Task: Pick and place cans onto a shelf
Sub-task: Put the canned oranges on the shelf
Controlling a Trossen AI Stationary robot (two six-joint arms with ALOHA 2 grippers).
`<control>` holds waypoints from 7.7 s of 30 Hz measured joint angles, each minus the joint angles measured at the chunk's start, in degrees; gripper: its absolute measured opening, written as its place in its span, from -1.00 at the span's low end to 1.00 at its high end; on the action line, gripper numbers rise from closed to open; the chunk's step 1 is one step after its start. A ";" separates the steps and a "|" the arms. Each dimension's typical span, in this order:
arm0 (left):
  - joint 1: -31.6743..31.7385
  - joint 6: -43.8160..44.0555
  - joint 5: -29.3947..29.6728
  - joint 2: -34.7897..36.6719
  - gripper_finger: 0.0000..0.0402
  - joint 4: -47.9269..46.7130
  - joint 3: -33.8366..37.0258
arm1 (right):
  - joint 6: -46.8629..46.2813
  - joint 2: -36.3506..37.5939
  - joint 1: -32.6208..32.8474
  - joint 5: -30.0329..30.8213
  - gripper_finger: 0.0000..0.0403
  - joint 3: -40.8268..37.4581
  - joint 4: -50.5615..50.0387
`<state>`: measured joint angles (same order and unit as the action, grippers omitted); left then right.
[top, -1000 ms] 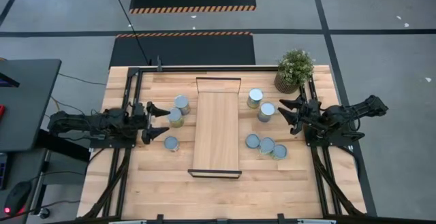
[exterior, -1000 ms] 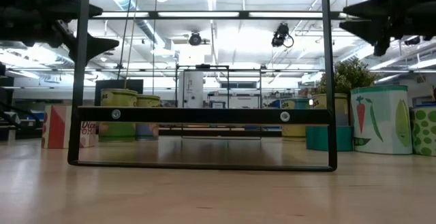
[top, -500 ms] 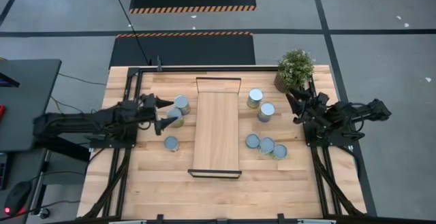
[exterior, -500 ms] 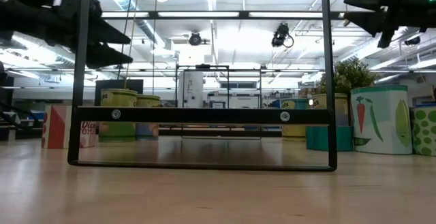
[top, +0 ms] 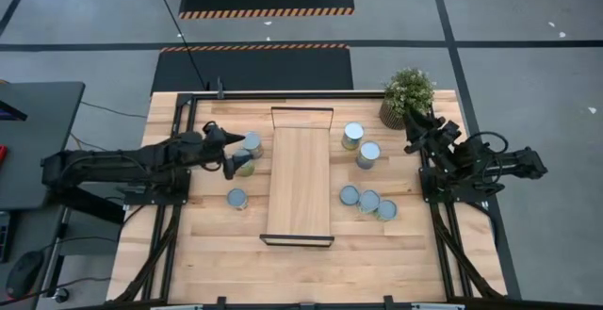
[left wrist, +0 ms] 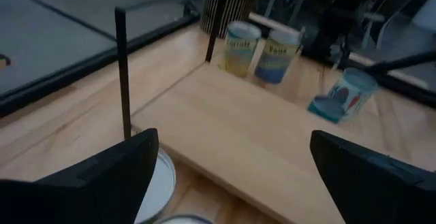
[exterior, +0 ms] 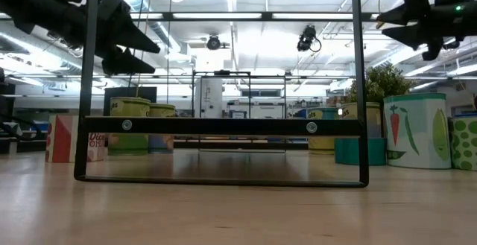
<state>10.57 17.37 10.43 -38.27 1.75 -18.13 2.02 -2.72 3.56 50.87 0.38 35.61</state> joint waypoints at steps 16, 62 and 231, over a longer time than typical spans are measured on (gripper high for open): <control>1.34 -3.00 -2.07 -13.47 0.94 -17.23 -12.90 | -5.55 -2.17 -0.40 -12.46 0.00 0.00 -5.62; -6.93 11.54 4.68 -27.16 0.94 -42.40 -16.61 | 2.35 -42.74 -8.65 -34.06 0.00 19.50 -5.10; -6.07 -30.03 23.32 -72.84 0.97 -45.97 -75.30 | 18.91 -50.12 -9.32 -38.62 0.00 19.43 -9.60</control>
<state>4.50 -12.66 33.75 -111.11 -44.22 -93.43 20.93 -52.84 -5.76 12.25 19.81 26.01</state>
